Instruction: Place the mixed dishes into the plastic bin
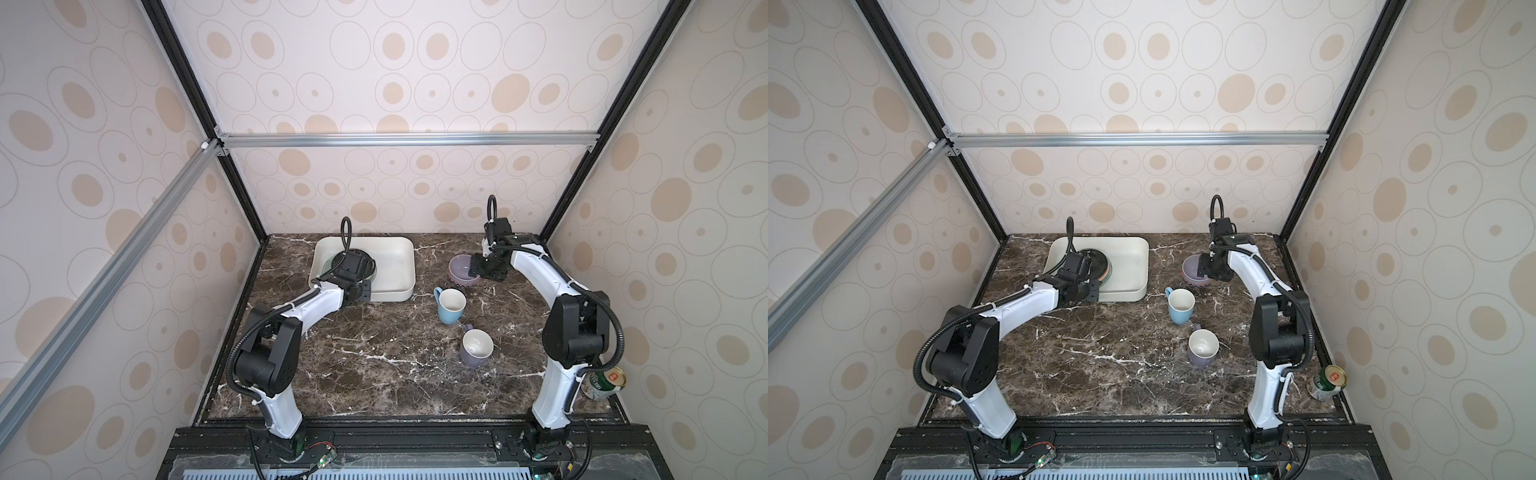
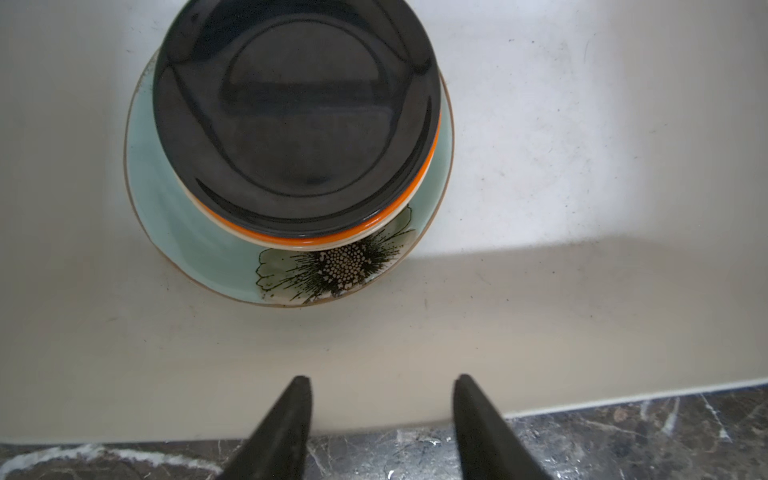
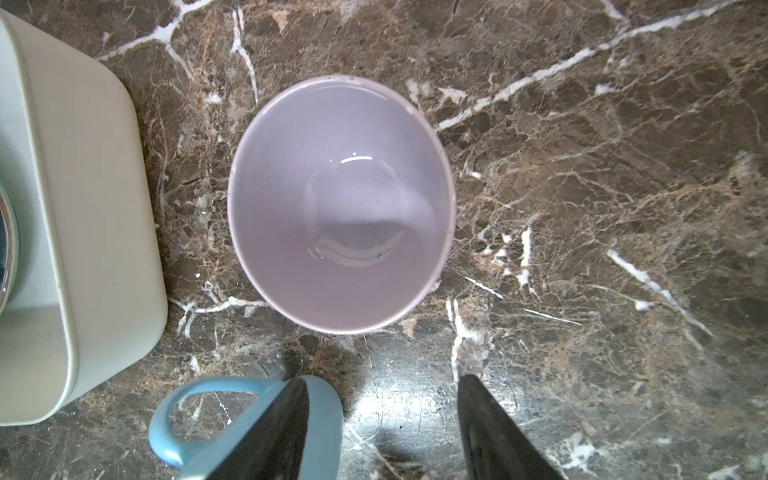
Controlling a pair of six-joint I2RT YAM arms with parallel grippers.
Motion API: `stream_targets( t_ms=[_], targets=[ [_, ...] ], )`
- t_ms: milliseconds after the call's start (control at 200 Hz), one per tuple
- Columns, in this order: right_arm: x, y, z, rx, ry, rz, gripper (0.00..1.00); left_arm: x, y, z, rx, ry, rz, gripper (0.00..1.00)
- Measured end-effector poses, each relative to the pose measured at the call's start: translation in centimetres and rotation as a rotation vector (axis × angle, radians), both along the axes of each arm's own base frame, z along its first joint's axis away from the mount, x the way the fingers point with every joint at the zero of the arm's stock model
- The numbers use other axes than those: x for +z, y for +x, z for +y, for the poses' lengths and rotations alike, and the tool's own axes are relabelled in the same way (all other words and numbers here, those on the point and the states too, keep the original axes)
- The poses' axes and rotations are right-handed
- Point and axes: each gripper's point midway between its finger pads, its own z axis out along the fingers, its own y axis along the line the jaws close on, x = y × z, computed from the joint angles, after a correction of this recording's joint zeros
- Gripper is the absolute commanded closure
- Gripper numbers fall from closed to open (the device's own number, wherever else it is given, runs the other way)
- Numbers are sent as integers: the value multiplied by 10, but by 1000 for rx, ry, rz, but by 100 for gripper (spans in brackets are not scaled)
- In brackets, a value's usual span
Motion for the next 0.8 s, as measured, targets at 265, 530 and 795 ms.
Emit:
stream_targets(
  t_ms=[265,530,795],
  targets=[
    [9,-3,1,6,10,-23,38,3,-19,-1,-130,85,72,12],
    [9,-2,6,20,34,-31,38,26,-10,-3,-291,213,42,9],
    [9,-2,10,37,58,-32,37,4,-7,-17,-450,263,90,10]
  ],
)
